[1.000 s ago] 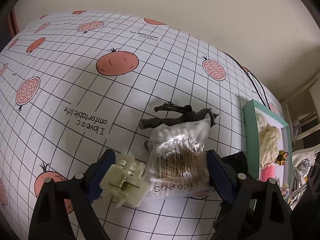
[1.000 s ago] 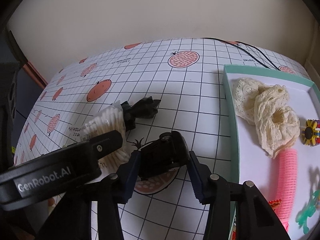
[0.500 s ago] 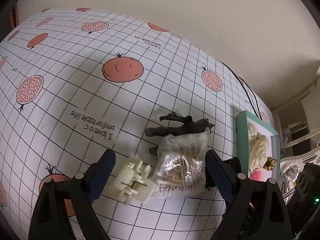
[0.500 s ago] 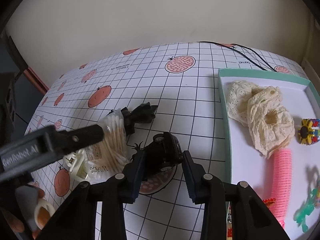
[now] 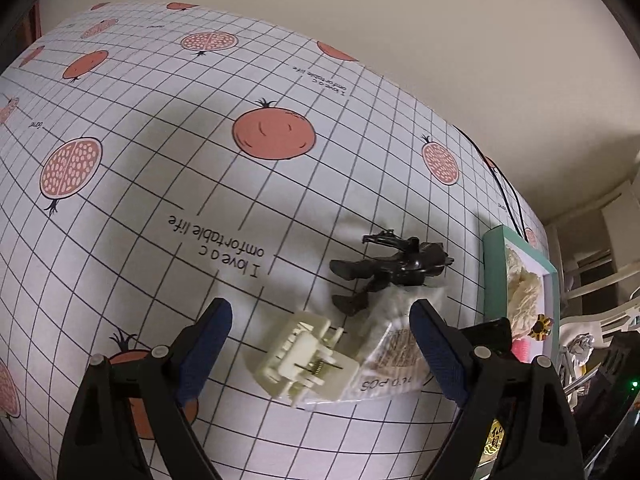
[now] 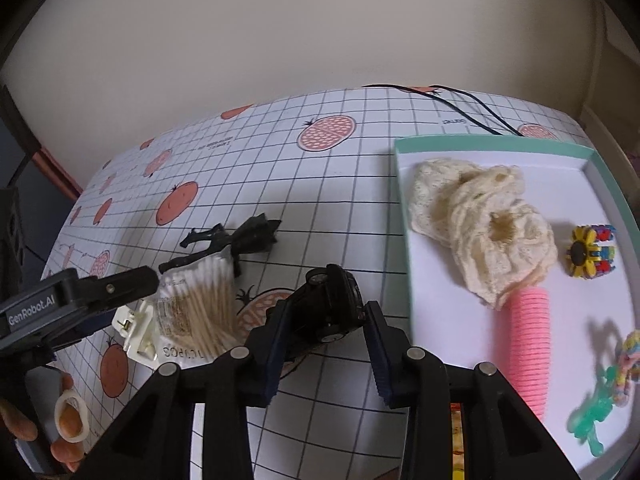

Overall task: Organize objects
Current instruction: 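Close the right gripper on the black toy car while the left closes on the white claw clip, then lift and carry the claw clip with the left gripper while the right carries the car toward the tray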

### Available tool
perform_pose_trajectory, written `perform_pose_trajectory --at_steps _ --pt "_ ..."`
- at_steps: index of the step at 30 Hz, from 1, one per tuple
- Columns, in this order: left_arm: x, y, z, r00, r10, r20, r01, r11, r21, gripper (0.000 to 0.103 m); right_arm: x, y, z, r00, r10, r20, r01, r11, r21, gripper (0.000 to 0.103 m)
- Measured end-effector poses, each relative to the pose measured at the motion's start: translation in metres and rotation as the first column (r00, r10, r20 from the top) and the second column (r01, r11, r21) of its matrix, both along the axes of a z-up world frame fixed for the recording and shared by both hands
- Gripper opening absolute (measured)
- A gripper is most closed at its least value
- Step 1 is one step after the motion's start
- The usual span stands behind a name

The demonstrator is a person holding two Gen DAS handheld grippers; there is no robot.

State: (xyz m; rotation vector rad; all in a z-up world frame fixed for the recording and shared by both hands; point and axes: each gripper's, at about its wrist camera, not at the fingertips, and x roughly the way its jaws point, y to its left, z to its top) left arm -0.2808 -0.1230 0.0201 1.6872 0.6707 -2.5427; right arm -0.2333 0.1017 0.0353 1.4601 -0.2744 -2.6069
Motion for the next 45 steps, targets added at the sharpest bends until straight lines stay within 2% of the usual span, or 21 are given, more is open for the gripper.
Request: perform_pose_trajectory --at_steps 1,6,10,19,25,28,30,36,45 --pt "0.0 -0.001 -0.001 1.0 0.003 0.006 -0.003 1.0 0.0 0.079 0.001 0.002 0.001 1.0 -0.001 -0.002 0.001 1.0 0.002 0.039" --pt "0.002 -0.004 -0.002 1.0 0.008 0.013 -0.008 1.0 -0.003 0.077 0.001 0.008 0.004 1.0 -0.011 -0.004 0.011 1.0 -0.002 0.039" --pt "0.002 -0.004 -0.001 1.0 -0.006 0.02 0.006 1.0 -0.004 0.066 0.001 0.01 0.004 1.0 -0.014 -0.002 0.014 1.0 -0.005 0.039" --pt "0.005 -0.009 0.009 0.998 -0.052 0.023 0.053 0.998 -0.045 0.065 0.003 0.011 0.004 1.0 -0.019 0.001 0.019 1.0 -0.014 0.039" --pt "0.007 0.003 0.011 0.992 -0.121 0.037 0.124 0.989 -0.082 0.064 0.004 0.012 0.004 1.0 -0.018 0.003 0.018 1.0 -0.016 0.039" --pt "0.007 0.007 0.008 0.989 -0.139 0.048 0.142 0.986 -0.092 0.056 0.005 0.012 0.004 1.0 -0.018 0.004 0.018 1.0 -0.016 0.039" --pt "0.007 0.01 0.008 0.987 -0.15 0.055 0.155 0.982 -0.105 0.056 0.005 0.012 0.004 1.0 -0.021 0.004 0.021 1.0 -0.017 0.039" --pt "0.009 0.012 0.006 0.986 -0.154 0.063 0.161 0.981 -0.113 0.039 0.006 0.013 0.006 1.0 -0.021 0.002 0.021 1.0 -0.015 0.039" --pt "0.007 0.01 0.006 0.989 -0.138 0.056 0.143 0.984 -0.109 0.039 0.006 0.016 0.008 1.0 -0.021 0.001 0.021 1.0 -0.018 0.039"
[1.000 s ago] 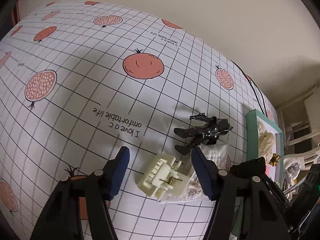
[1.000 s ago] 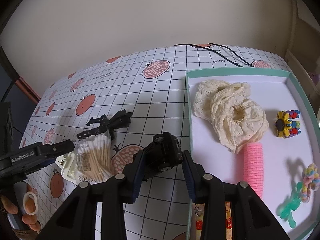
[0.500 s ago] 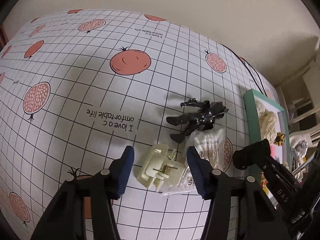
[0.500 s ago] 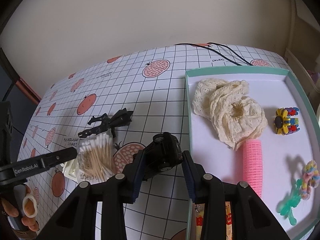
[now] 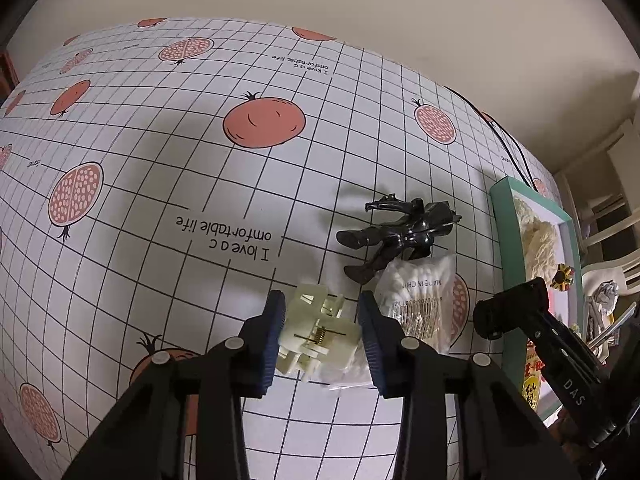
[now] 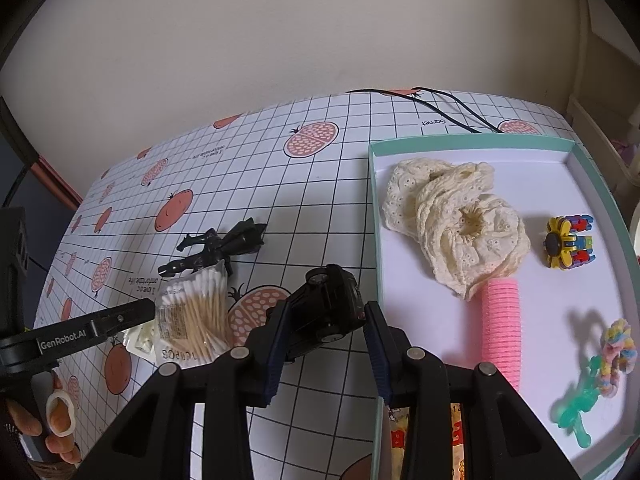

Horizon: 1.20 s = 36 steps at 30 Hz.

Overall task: Organize objects
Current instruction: 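Lift and carry the claw clip with the left gripper while the right carries the car toward the tray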

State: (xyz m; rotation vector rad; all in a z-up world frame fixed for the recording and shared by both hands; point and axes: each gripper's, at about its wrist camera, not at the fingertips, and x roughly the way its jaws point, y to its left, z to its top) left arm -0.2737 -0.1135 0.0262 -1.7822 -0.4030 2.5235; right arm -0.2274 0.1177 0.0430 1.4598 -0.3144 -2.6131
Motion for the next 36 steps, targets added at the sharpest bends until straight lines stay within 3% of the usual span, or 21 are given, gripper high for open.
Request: perform_pose_trajectory --at_steps 18,36 --pt "0.004 -0.01 0.032 0.995 0.049 -0.084 -0.05 0.999 -0.011 0.039 0.013 0.022 0.021 0.998 -0.038 -0.049 0.037 0.999 -0.026 0.039" --pt "0.005 0.048 0.069 0.983 -0.007 -0.184 0.003 1.0 -0.018 0.039 0.041 0.101 0.043 0.983 -0.154 -0.1 0.145 0.985 -0.092 0.039"
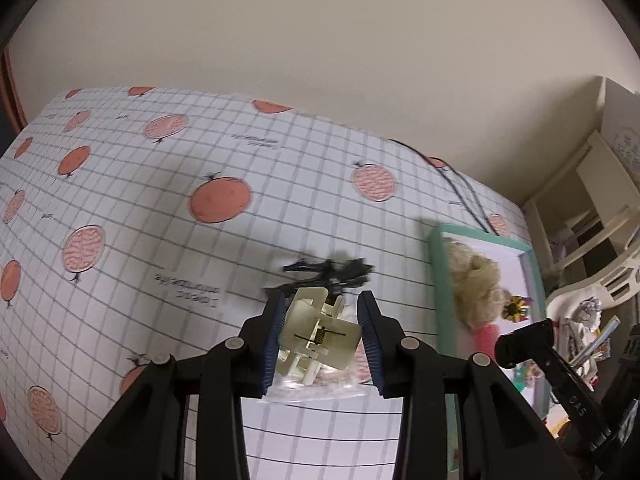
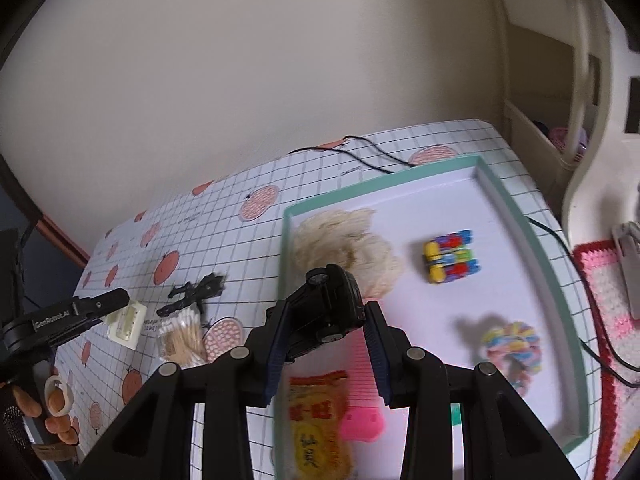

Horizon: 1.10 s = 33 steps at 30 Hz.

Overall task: Organize objects
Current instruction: 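Lift and carry the claw clip with the left gripper while the right carries the car toward the tray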

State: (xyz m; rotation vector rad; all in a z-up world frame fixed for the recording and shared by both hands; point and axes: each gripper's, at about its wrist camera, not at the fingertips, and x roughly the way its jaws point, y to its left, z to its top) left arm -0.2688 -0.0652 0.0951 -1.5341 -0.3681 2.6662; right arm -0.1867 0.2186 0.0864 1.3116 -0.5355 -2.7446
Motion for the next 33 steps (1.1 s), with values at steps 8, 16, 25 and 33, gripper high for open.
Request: perform_pose_trajectory --at_steps 8,16,25,33 --pt "0.0 0.045 0.009 0.997 -0.069 -0.027 0.07 0.997 0.035 0.039 0.002 0.026 0.006 0.999 -0.041 -0.013 0.041 0.999 -0.022 0.039" --pt "0.0 0.083 0.017 0.99 -0.128 -0.056 0.131 0.989 0.065 0.039 0.005 0.049 0.011 0.996 -0.085 -0.019 0.084 0.995 -0.049 0.039" --pt "0.001 0.107 0.025 0.981 -0.161 -0.11 0.174 0.976 0.127 0.039 0.008 0.075 0.016 0.99 -0.139 -0.023 0.137 0.989 -0.059 0.039" --pt "0.0 0.13 0.015 0.972 -0.203 -0.116 0.218 0.967 0.134 0.039 0.006 0.087 0.001 0.986 -0.16 0.039 0.162 0.985 -0.056 0.039"
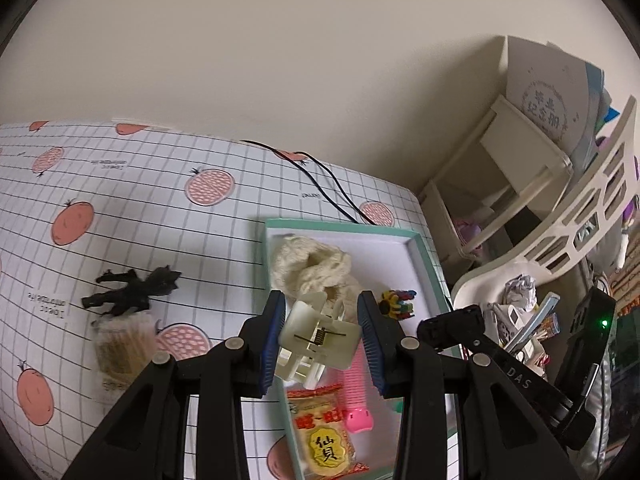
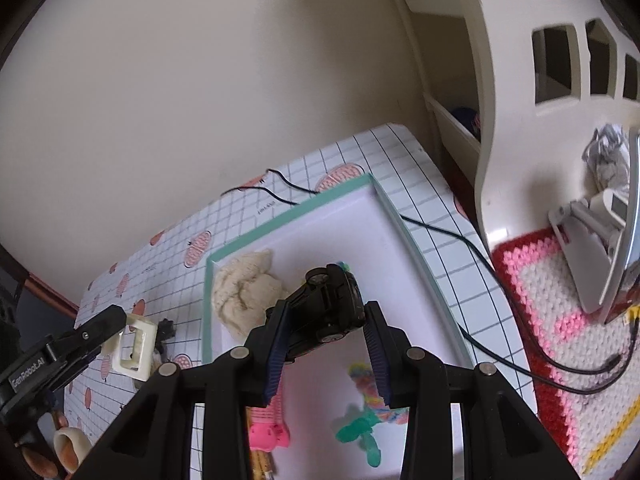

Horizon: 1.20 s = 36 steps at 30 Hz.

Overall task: Organize objects
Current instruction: 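Lift and carry the claw clip with the left gripper while the right carries the car toward the tray, then lower the car into the tray and open the right gripper while the left lowers and releases the clip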

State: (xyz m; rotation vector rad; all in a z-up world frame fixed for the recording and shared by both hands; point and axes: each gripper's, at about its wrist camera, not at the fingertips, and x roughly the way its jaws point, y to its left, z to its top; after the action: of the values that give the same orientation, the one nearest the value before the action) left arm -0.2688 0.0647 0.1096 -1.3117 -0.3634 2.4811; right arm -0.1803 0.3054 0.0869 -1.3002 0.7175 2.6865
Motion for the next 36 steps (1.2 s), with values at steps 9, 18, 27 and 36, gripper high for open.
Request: perform_pose_trajectory --at_steps 9,18,27,36 --pt "-0.001 0.027 -0.02 0.999 -0.049 0.012 0.049 0.998 -0.05 0.039 -0.002 0.007 -0.017 0.999 -0.007 0.052 0.007 1.0 -0.012 0.039" --pt "-0.001 0.04 -0.041 0.997 -0.062 0.037 0.065 0.995 -0.078 0.039 -0.002 0.014 -0.027 0.996 -0.013 0.084 0.015 1.0 -0.018 0.039" --pt "0.0 0.049 -0.046 0.996 -0.083 0.035 0.086 0.992 -0.097 0.039 -0.004 0.014 -0.034 0.996 -0.007 0.094 0.009 1.0 -0.021 0.039" --pt "0.0 0.052 -0.056 0.994 -0.086 0.062 0.092 0.99 -0.108 0.039 -0.005 0.015 -0.041 0.994 -0.003 0.107 0.005 1.0 -0.017 0.04"
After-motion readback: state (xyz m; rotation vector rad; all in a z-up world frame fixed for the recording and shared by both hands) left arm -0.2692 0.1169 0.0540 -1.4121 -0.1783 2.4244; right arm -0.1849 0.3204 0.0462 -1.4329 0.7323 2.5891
